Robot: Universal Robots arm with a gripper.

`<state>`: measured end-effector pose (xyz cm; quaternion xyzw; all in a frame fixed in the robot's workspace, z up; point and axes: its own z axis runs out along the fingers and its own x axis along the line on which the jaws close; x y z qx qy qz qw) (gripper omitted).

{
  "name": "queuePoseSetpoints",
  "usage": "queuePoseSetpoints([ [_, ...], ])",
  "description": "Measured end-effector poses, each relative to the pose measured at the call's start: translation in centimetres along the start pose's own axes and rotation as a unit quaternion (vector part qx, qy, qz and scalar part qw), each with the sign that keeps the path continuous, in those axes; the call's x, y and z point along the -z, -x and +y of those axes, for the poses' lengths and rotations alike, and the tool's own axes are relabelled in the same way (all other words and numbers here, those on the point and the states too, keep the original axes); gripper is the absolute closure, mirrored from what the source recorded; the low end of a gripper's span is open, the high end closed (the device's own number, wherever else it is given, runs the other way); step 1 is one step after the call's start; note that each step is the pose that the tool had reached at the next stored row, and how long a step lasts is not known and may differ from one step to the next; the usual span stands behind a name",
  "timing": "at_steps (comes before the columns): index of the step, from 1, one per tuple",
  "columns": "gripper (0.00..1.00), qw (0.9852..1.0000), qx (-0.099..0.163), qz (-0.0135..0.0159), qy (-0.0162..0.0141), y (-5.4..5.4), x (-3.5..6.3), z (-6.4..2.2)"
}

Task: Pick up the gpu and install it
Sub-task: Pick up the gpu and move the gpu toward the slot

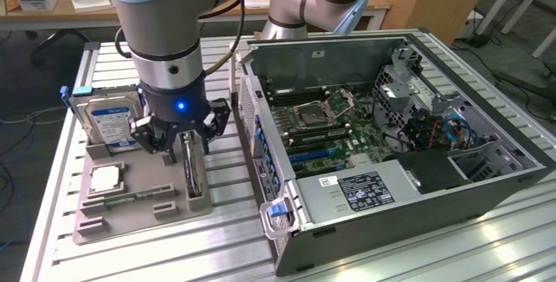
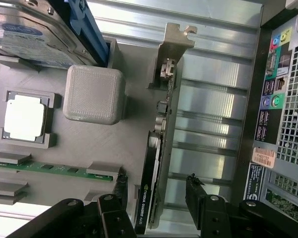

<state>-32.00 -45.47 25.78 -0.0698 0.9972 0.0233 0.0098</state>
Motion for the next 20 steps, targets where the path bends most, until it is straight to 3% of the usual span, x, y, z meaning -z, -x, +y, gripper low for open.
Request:
queuePoseSetpoints([
  [20, 0.41, 1.0000, 0.002, 0.0002, 0.0000, 0.09, -0.38, -0.16],
])
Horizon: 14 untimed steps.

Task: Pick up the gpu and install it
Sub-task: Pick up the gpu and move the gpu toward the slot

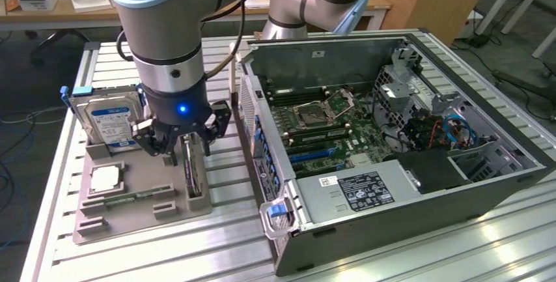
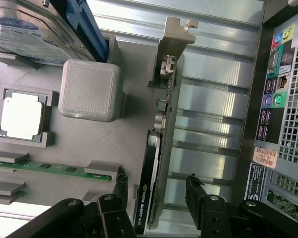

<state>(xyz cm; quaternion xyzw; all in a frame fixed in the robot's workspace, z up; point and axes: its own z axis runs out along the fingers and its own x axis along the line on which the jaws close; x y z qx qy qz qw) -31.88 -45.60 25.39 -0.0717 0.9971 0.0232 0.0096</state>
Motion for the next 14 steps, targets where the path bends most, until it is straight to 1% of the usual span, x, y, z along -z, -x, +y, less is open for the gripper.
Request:
queuePoseSetpoints([
  [3, 0.41, 1.0000, 0.000, -0.0001, 0.0000, 0.00, -0.14, -0.01],
  [4, 0.41, 1.0000, 0.000, 0.0000, -0.0005, 0.00, -0.17, -0.01],
  [7, 0.41, 1.0000, 0.000, 0.0004, -0.0034, 0.01, -0.31, 0.06],
  [8, 0.41, 1.0000, 0.000, 0.0006, -0.0048, 0.01, -0.37, 0.11],
  [9, 0.41, 1.0000, 0.000, 0.0010, -0.0070, 0.02, -0.42, 0.18],
  [10, 0.41, 0.9999, 0.000, 0.0014, -0.0099, 0.03, -0.46, 0.26],
  [11, 0.41, 0.9999, 0.000, 0.0019, -0.0135, 0.04, -0.50, 0.34],
  [12, 0.41, 0.9998, 0.000, 0.0026, -0.0180, 0.05, -0.54, 0.44],
  [13, 0.41, 0.9998, 0.000, 0.0031, -0.0218, 0.07, -0.59, 0.50],
  [14, 0.41, 0.9997, -0.001, 0.0032, -0.0234, 0.07, -0.65, 0.51],
])
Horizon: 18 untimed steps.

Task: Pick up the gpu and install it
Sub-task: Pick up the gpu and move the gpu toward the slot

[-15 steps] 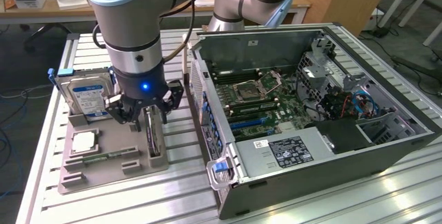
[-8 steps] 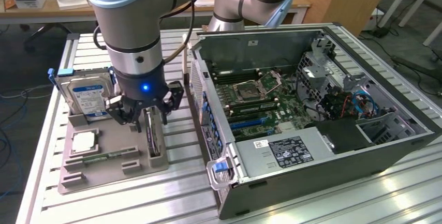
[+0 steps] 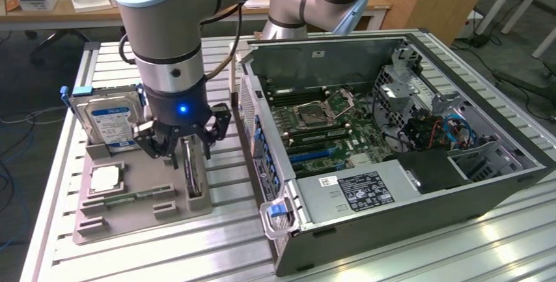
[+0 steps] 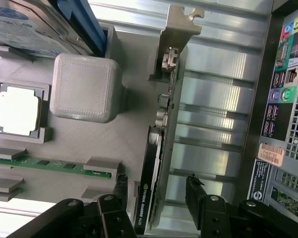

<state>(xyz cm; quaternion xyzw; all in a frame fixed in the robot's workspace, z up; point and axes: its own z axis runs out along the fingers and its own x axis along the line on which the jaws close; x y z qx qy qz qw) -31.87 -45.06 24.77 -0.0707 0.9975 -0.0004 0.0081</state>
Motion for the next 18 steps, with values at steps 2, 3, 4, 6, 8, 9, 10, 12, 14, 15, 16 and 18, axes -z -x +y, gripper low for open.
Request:
queuePoseSetpoints([
  [2, 0.41, 1.0000, -0.006, 0.0003, -0.0010, 0.01, -0.07, 0.03],
  [3, 0.41, 0.9999, -0.010, 0.0003, -0.0013, 0.01, -0.11, 0.06],
  [4, 0.41, 0.9999, -0.016, 0.0003, -0.0015, 0.01, -0.16, 0.07],
  [6, 0.41, 0.9996, -0.028, 0.0004, -0.0018, 0.01, -0.23, 0.10],
  [8, 0.41, 0.9993, -0.038, 0.0005, -0.0022, 0.01, -0.30, 0.14],
  [9, 0.41, 0.9991, -0.041, 0.0005, -0.0025, 0.01, -0.35, 0.17],
  [10, 0.41, 0.9990, -0.044, 0.0005, -0.0029, 0.01, -0.38, 0.22],
  [12, 0.41, 0.9990, -0.045, 0.0005, -0.0035, 0.03, -0.45, 0.31],
  [14, 0.41, 0.9990, -0.045, 0.0006, -0.0036, 0.04, -0.47, 0.38],
  [15, 0.41, 0.9990, -0.045, 0.0006, -0.0037, 0.05, -0.48, 0.44],
  [16, 0.41, 0.9990, -0.045, 0.0006, -0.0037, 0.06, -0.49, 0.50],
  [18, 0.41, 0.9990, -0.045, 0.0006, -0.0037, 0.08, -0.52, 0.65],
])
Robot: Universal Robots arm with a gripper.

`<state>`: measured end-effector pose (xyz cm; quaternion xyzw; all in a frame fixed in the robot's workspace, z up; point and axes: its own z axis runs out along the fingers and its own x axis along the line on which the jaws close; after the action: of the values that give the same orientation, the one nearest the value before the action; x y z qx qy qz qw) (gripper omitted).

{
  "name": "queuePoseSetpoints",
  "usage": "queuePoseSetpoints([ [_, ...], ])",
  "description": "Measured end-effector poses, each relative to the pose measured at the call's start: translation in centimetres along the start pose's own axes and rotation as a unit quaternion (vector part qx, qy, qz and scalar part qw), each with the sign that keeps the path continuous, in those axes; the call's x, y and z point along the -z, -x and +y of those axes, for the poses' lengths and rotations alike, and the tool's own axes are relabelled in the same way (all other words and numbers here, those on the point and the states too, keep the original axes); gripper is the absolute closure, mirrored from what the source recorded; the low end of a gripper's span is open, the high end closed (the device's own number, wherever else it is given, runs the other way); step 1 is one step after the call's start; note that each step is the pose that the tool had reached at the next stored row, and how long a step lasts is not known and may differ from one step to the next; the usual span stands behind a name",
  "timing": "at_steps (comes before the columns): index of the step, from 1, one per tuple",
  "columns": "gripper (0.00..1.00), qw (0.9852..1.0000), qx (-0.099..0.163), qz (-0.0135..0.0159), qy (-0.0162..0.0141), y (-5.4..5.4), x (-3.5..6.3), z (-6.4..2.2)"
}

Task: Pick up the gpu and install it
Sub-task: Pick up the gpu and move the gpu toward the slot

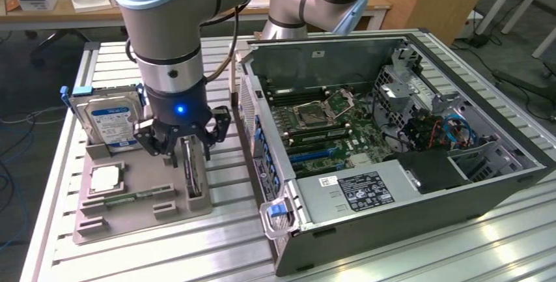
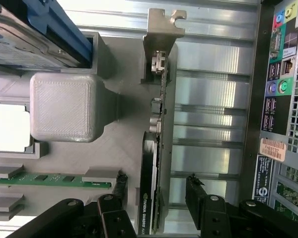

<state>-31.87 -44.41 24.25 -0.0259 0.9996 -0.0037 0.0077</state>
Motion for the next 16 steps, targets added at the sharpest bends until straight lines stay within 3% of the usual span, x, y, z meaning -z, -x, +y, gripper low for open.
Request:
queuePoseSetpoints([
  [16, 0.41, 1.0000, -0.001, 0.0000, 0.0000, -0.19, -0.64, 0.66],
])
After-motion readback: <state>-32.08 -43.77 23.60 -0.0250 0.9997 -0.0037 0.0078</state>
